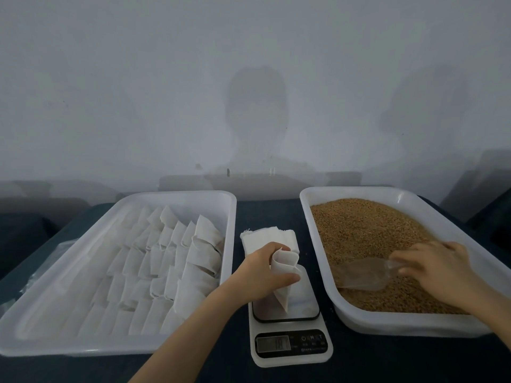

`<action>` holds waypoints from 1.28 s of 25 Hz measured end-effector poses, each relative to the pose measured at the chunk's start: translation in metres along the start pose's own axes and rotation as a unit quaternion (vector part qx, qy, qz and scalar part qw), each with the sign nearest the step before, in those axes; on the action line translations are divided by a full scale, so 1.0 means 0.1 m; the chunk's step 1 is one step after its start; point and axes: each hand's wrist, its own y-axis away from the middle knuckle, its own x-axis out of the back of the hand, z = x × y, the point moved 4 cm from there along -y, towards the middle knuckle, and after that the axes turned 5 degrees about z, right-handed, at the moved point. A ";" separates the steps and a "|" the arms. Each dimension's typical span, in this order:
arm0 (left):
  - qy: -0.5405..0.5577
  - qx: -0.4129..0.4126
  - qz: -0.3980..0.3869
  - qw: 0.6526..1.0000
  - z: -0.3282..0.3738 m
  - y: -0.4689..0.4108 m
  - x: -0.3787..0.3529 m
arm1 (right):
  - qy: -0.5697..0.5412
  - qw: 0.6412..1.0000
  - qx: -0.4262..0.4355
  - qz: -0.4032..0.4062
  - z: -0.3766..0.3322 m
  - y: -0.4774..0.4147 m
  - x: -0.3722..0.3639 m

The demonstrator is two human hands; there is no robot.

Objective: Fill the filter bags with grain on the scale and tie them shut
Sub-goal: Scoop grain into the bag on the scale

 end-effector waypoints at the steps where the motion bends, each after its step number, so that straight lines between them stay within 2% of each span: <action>1: -0.001 0.000 0.000 1.000 0.00 0.00 0.00 | -0.030 1.000 -0.007 -0.001 0.04 0.01 -0.01; 5: -0.007 -0.004 0.000 1.000 0.01 0.00 0.00 | -0.135 0.990 -0.032 -0.001 0.17 0.04 -0.03; 13: -0.004 -0.002 0.003 1.000 0.00 -0.01 0.00 | -0.191 0.979 -0.070 -0.031 0.23 0.12 0.01; 18: -0.015 0.008 -0.002 1.000 -0.02 -0.01 -0.01 | -0.236 0.968 -0.080 -0.017 0.15 0.09 0.18; 25: -0.013 0.013 -0.001 1.000 -0.02 -0.02 -0.02 | -0.263 0.964 0.039 -0.005 -0.41 -0.10 0.74; 32: 0.007 0.021 -0.011 1.000 -0.01 0.00 -0.02 | -0.140 0.982 0.121 0.030 -0.74 -0.36 0.95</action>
